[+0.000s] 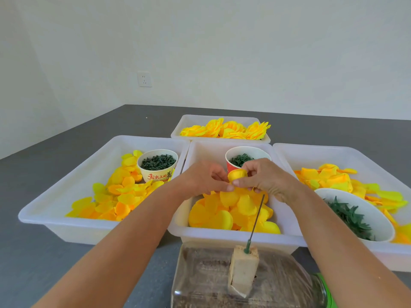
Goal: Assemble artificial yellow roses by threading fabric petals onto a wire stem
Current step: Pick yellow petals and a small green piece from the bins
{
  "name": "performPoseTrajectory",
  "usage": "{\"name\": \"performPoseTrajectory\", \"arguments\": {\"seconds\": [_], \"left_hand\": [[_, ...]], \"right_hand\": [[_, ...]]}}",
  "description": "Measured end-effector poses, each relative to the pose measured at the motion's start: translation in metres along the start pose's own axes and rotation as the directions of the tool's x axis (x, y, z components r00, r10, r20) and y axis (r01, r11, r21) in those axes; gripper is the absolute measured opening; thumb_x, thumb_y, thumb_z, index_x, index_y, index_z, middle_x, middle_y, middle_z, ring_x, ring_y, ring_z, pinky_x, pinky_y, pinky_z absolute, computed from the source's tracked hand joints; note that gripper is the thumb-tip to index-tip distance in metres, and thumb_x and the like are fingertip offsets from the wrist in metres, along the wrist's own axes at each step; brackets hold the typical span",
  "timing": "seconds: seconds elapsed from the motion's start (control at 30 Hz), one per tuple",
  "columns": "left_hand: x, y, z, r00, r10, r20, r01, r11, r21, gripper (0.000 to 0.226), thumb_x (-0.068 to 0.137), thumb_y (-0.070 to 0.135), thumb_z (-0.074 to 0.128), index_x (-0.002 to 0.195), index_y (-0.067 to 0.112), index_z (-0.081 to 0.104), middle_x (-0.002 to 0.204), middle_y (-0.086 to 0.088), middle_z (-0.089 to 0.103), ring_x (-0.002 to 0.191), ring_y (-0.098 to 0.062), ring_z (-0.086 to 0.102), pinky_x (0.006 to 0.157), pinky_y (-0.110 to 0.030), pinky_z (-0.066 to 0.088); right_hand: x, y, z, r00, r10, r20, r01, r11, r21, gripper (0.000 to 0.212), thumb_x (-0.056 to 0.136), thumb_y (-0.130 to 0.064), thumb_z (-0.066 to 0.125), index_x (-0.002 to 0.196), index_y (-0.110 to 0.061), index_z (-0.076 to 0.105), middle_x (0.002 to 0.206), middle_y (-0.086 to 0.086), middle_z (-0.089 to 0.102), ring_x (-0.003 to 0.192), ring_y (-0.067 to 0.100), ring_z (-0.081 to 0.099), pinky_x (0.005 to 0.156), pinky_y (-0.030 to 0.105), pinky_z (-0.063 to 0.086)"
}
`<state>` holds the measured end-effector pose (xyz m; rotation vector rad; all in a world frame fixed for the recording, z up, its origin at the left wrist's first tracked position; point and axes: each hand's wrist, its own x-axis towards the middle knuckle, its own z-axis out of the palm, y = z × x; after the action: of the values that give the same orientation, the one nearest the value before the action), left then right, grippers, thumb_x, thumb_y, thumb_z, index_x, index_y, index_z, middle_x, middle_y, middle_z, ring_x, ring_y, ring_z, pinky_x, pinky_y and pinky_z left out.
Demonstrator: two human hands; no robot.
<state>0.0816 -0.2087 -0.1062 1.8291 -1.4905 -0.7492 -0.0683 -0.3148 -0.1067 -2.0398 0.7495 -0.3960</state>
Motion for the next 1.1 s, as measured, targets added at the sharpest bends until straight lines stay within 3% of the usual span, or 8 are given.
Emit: {"name": "performPoseTrajectory", "arguments": {"seconds": [0.2, 0.37, 0.47, 0.57, 0.67, 0.8, 0.97, 1.1], "left_hand": [[-0.003, 0.003, -0.003, 1.0, -0.017, 0.008, 0.018, 0.992, -0.127, 0.007, 0.08, 0.011, 0.071, 0.086, 0.013, 0.068, 0.066, 0.007, 0.06, 0.062, -0.006, 0.053, 0.058, -0.018, 0.045], [0.0, 0.002, -0.002, 1.0, -0.028, -0.012, 0.026, 0.99, -0.141, 0.011, 0.085, 0.007, 0.065, 0.077, 0.014, 0.063, 0.067, 0.004, 0.055, 0.064, -0.008, 0.049, 0.058, -0.02, 0.045], [-0.001, 0.002, -0.001, 1.0, -0.02, -0.001, 0.02, 0.992, -0.125, 0.005, 0.085, 0.01, 0.066, 0.083, 0.012, 0.063, 0.072, 0.002, 0.057, 0.066, -0.01, 0.052, 0.06, -0.022, 0.047], [-0.001, 0.001, 0.001, 0.999, -0.024, 0.041, 0.026, 0.999, -0.045, 0.027, 0.076, 0.017, 0.077, 0.097, 0.013, 0.061, 0.089, -0.004, 0.066, 0.08, -0.016, 0.061, 0.07, -0.029, 0.052], [0.0, 0.0, 0.003, 0.987, -0.034, 0.155, -0.001, 0.975, 0.222, 0.053, 0.064, 0.023, 0.085, 0.107, 0.015, 0.055, 0.1, -0.005, 0.065, 0.091, -0.019, 0.061, 0.077, -0.031, 0.05], [0.0, -0.002, 0.006, 0.95, -0.07, 0.305, -0.086, 0.879, 0.468, 0.057, 0.062, 0.023, 0.086, 0.11, 0.013, 0.056, 0.089, 0.004, 0.055, 0.075, -0.009, 0.052, 0.059, -0.017, 0.042], [0.0, -0.001, 0.001, 0.95, -0.007, 0.313, -0.106, 0.934, 0.341, 0.03, 0.07, 0.008, 0.08, 0.097, 0.005, 0.067, 0.062, 0.01, 0.054, 0.049, 0.006, 0.047, 0.051, -0.008, 0.038], [-0.003, 0.001, 0.002, 0.95, 0.049, 0.31, -0.162, 0.922, 0.353, 0.016, 0.072, 0.012, 0.078, 0.081, 0.003, 0.069, 0.051, 0.011, 0.042, 0.043, 0.002, 0.038, 0.045, -0.01, 0.027]], "right_hand": [[0.002, -0.003, -0.001, 0.997, 0.029, -0.075, -0.014, 0.982, 0.189, 0.013, 0.082, -0.019, 0.07, 0.072, -0.015, 0.062, 0.05, -0.002, 0.059, 0.04, 0.004, 0.047, 0.046, 0.018, 0.042], [0.003, -0.003, -0.001, 0.996, 0.031, -0.08, -0.015, 0.981, 0.195, 0.009, 0.086, -0.019, 0.065, 0.081, -0.013, 0.067, 0.05, -0.002, 0.06, 0.043, 0.003, 0.05, 0.05, 0.021, 0.042], [0.002, -0.003, -0.001, 0.994, 0.05, -0.099, -0.034, 0.986, 0.162, 0.009, 0.086, -0.021, 0.066, 0.08, -0.014, 0.068, 0.048, -0.003, 0.057, 0.043, 0.006, 0.046, 0.049, 0.022, 0.04], [0.002, -0.003, -0.002, 0.972, 0.079, -0.22, -0.057, 0.993, 0.105, 0.013, 0.086, -0.022, 0.066, 0.075, -0.015, 0.065, 0.05, -0.001, 0.052, 0.042, 0.005, 0.043, 0.048, 0.022, 0.036], [0.004, -0.003, -0.005, 0.905, 0.134, -0.403, -0.08, 0.986, 0.149, 0.016, 0.086, -0.022, 0.066, 0.075, -0.012, 0.063, 0.059, 0.001, 0.048, 0.055, 0.012, 0.041, 0.052, 0.025, 0.035], [0.004, -0.004, -0.007, 0.891, 0.171, -0.42, -0.079, 0.97, 0.229, 0.012, 0.087, -0.022, 0.065, 0.083, -0.01, 0.063, 0.062, 0.001, 0.048, 0.056, 0.013, 0.041, 0.051, 0.025, 0.034], [0.0, -0.009, -0.006, 0.91, 0.153, -0.386, -0.053, 0.965, 0.257, 0.012, 0.085, -0.022, 0.067, 0.087, -0.01, 0.065, 0.064, -0.002, 0.051, 0.058, 0.01, 0.044, 0.05, 0.02, 0.033], [-0.001, -0.011, -0.006, 0.898, 0.133, -0.419, -0.023, 0.966, 0.257, 0.015, 0.083, -0.023, 0.069, 0.072, -0.014, 0.063, 0.067, -0.002, 0.056, 0.061, 0.008, 0.048, 0.052, 0.021, 0.037]]}}
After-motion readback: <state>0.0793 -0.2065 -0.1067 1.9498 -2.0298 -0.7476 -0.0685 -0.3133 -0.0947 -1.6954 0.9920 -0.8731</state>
